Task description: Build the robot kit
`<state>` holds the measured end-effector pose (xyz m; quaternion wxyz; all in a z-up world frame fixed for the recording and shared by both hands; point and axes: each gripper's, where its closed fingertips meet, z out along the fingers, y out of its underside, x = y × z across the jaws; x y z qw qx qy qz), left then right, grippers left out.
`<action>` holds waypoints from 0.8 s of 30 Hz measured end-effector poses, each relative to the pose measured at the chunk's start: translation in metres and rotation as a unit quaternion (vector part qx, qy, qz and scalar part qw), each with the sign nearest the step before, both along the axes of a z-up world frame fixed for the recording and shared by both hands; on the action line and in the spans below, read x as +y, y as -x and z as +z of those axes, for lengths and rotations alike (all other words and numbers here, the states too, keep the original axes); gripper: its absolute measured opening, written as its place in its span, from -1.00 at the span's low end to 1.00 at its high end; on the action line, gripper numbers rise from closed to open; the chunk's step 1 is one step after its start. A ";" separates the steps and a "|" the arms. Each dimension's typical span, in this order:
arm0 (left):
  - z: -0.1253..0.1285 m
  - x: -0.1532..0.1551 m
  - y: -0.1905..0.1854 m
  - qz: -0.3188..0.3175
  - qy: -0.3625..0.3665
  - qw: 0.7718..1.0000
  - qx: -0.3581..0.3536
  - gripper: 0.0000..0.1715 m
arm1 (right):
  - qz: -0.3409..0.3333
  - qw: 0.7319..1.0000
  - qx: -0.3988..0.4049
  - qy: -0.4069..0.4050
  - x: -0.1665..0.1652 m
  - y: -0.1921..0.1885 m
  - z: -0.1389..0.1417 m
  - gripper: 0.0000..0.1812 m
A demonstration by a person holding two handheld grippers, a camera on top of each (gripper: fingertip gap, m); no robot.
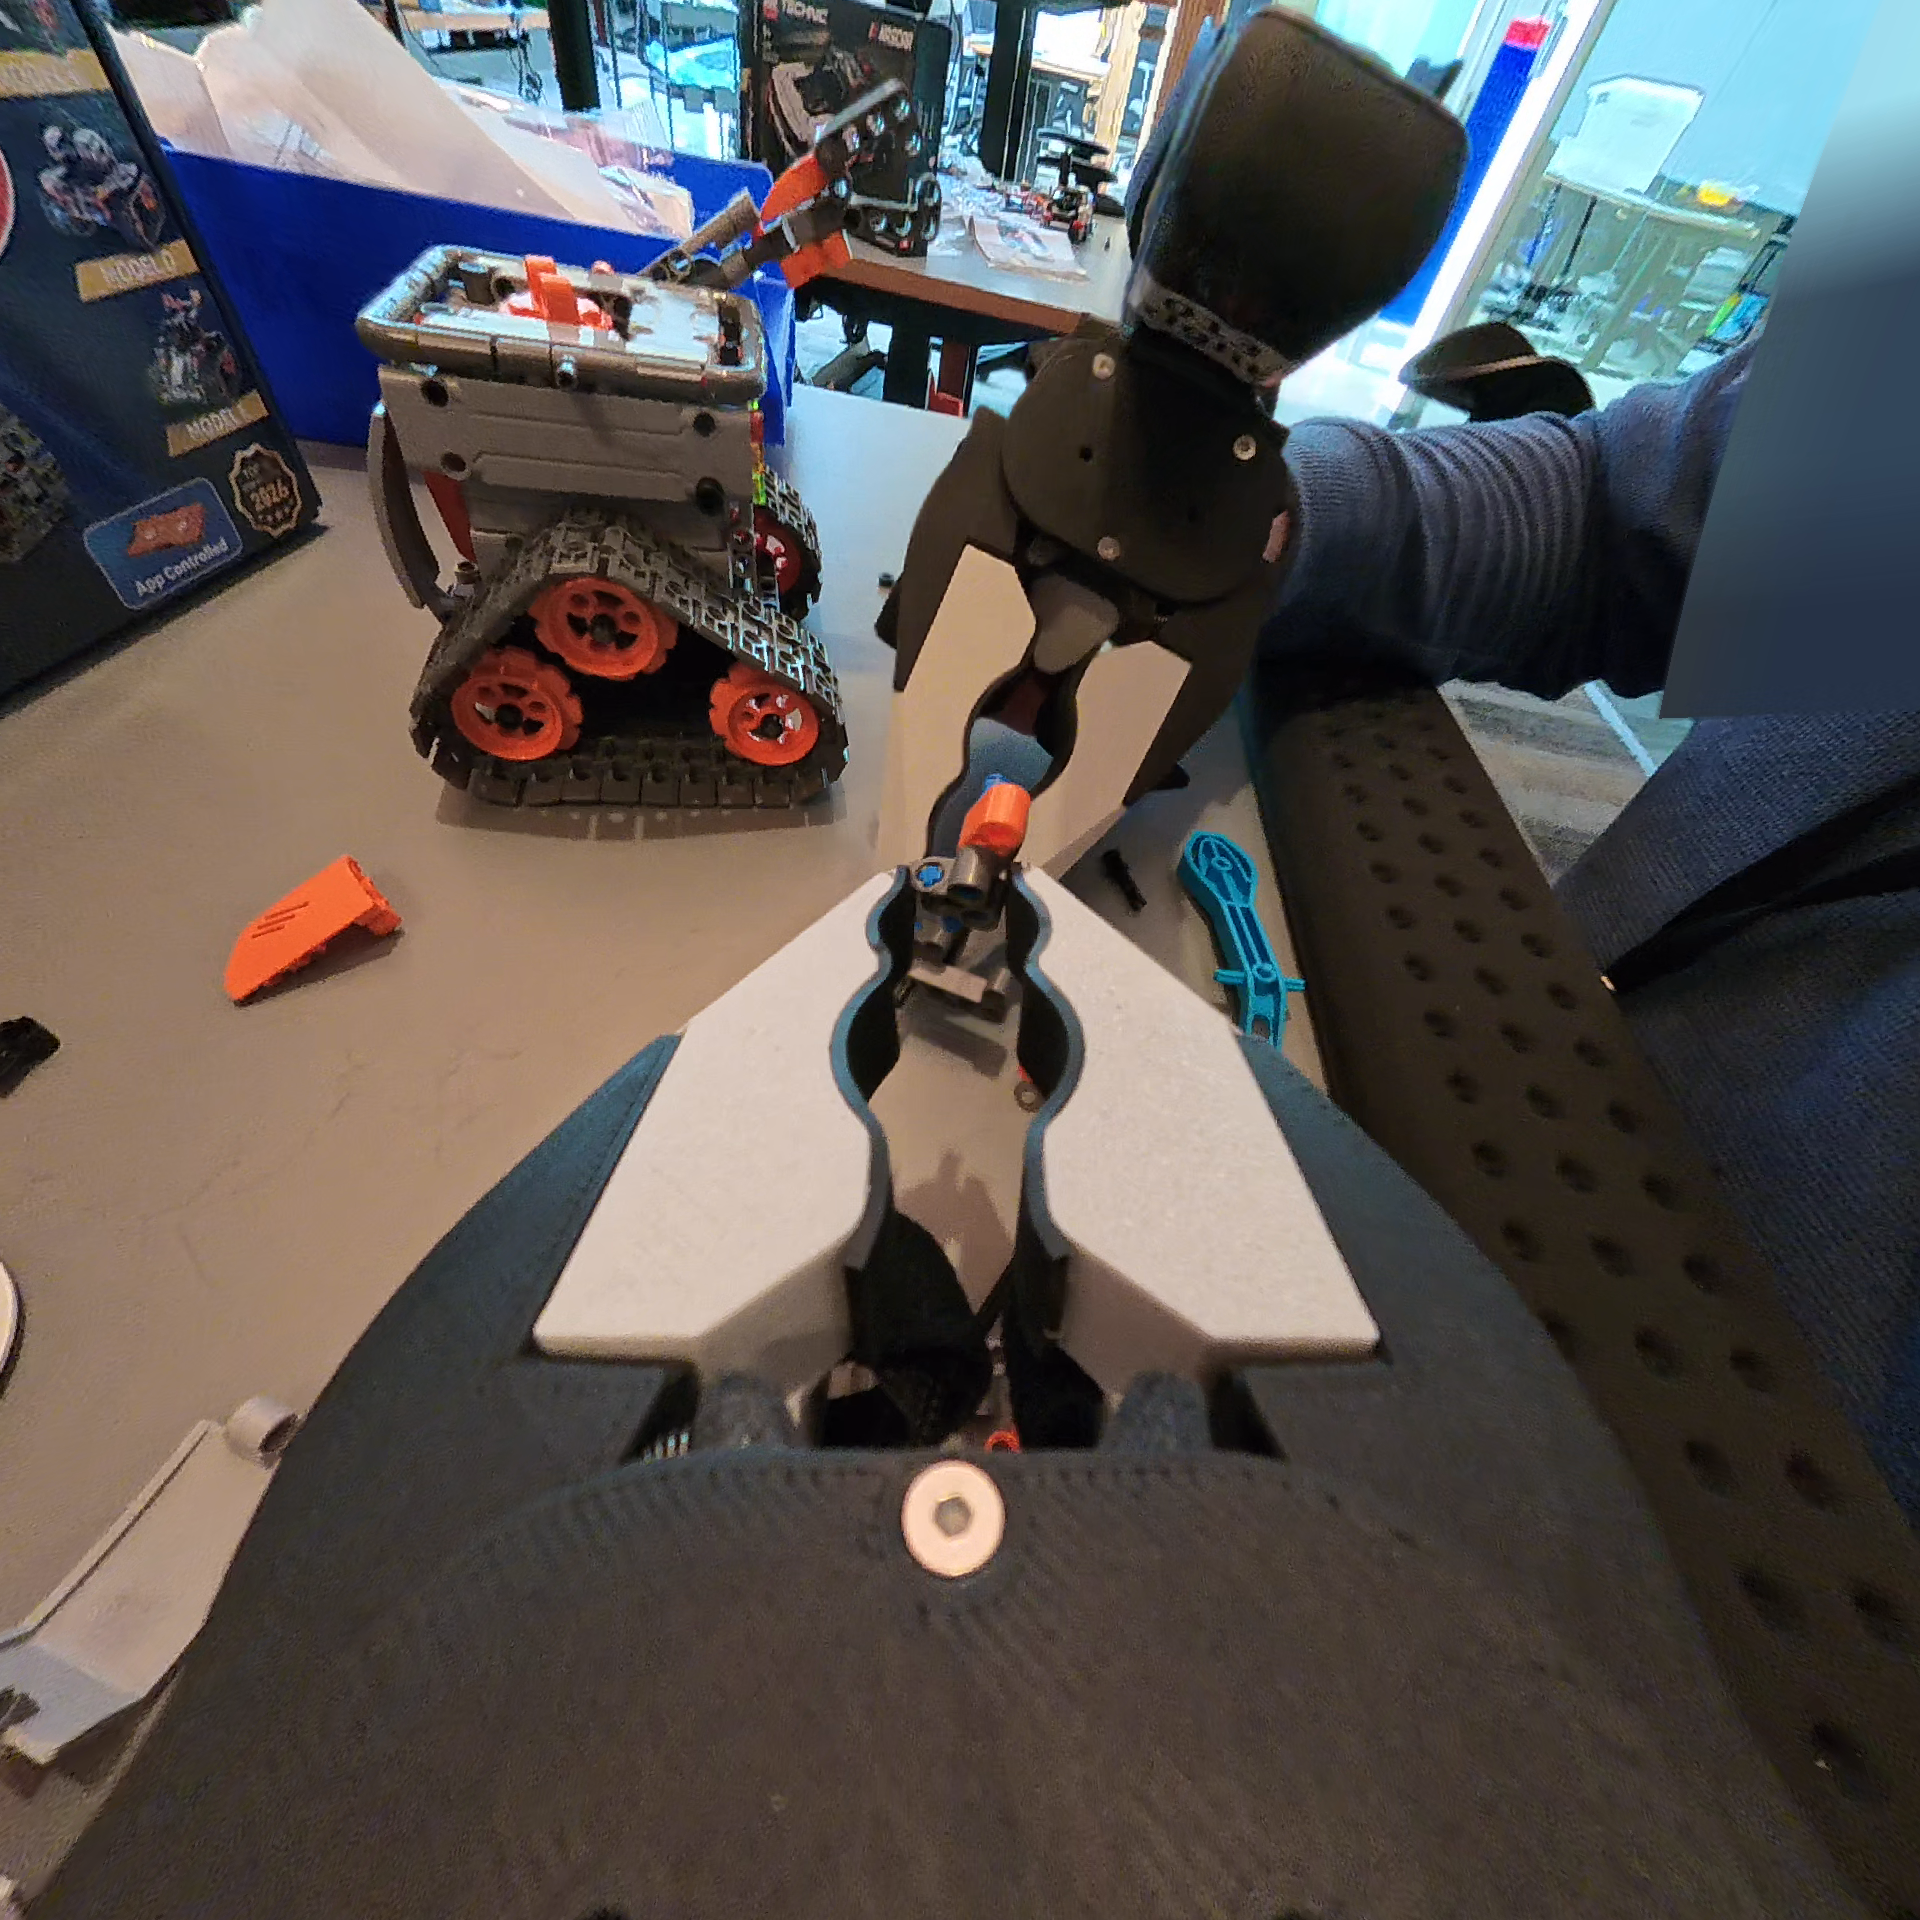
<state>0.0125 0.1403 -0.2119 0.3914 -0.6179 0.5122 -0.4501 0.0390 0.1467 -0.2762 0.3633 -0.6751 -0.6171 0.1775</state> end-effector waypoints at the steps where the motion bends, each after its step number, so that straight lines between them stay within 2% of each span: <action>1: 0.003 -0.001 0.000 -0.003 0.002 1.000 -0.007 -0.83 | -0.004 1.000 0.011 -0.003 0.002 -0.001 0.006 -0.85; 7: 0.025 -0.008 0.002 -0.024 0.005 0.998 -0.065 -0.83 | 0.019 0.992 0.128 0.010 -0.010 0.004 0.064 -0.85; 11: 0.038 -0.016 0.001 -0.046 0.006 0.994 -0.097 -0.83 | 0.038 0.985 0.167 0.006 -0.019 0.007 0.089 -0.86; 18: 0.046 -0.023 -0.001 -0.065 0.004 0.991 -0.116 -0.83 | 0.062 0.981 0.184 -0.013 -0.031 0.011 0.107 -0.86; 24: 0.046 -0.024 -0.003 -0.065 -0.004 0.992 -0.111 -0.83 | 0.070 0.980 0.188 -0.012 -0.035 0.014 0.110 -0.86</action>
